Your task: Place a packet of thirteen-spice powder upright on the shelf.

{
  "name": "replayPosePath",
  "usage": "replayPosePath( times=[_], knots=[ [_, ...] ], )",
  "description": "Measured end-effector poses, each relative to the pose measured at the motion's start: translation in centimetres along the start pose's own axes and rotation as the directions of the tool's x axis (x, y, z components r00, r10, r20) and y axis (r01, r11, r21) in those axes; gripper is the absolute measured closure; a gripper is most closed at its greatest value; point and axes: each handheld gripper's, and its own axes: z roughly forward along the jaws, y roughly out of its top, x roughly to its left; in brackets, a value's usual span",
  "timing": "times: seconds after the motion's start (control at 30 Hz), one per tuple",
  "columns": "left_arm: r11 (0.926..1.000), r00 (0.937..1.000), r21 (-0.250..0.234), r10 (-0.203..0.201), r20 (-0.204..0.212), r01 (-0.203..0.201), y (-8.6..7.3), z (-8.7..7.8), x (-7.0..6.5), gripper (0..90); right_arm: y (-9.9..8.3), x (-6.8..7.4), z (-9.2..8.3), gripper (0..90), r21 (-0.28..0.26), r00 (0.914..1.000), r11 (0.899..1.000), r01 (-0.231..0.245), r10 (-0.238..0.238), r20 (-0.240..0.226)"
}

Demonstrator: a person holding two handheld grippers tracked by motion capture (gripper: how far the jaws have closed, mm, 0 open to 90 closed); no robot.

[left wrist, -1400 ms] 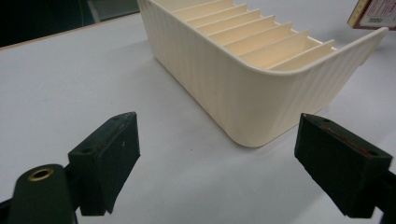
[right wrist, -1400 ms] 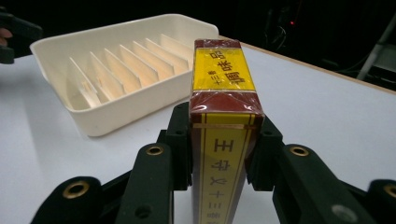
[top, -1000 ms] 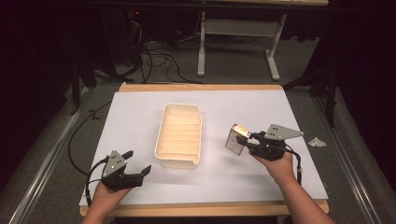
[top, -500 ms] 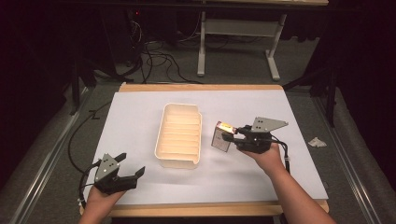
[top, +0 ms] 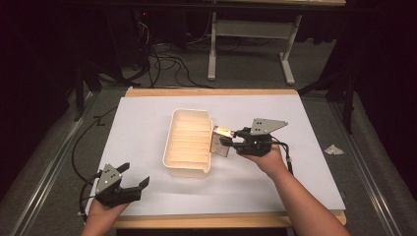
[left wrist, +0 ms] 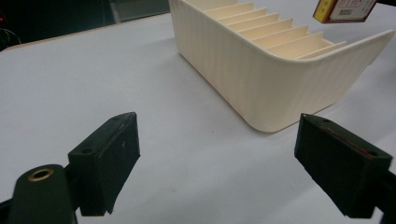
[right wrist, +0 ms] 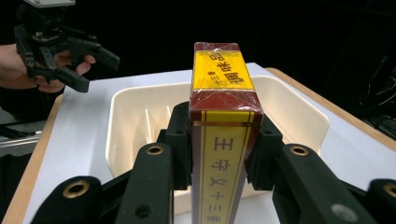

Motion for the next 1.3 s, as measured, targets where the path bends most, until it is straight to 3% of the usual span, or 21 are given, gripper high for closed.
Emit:
replayPosePath(
  times=[0.53,0.93,1.3],
  knots=[
    [1.0000,1.0000,0.003,0.000,0.002,0.000,0.0,0.0,0.0,14.8,0.3,0.1,1.2,68.5,0.030,0.9990,0.999,0.021,-0.020,-0.040],
    [1.0000,1.0000,0.004,0.004,0.003,-0.004,0.1,-0.1,0.0,14.8,0.5,-0.3,1.5,68.7,0.023,0.9986,1.000,0.013,-0.012,-0.052],
    [1.0000,1.0000,0.009,0.005,0.003,-0.005,0.0,0.0,0.0,14.8,0.8,0.2,1.6,68.7,0.007,0.9980,1.000,0.007,-0.007,-0.063]
  ],
)
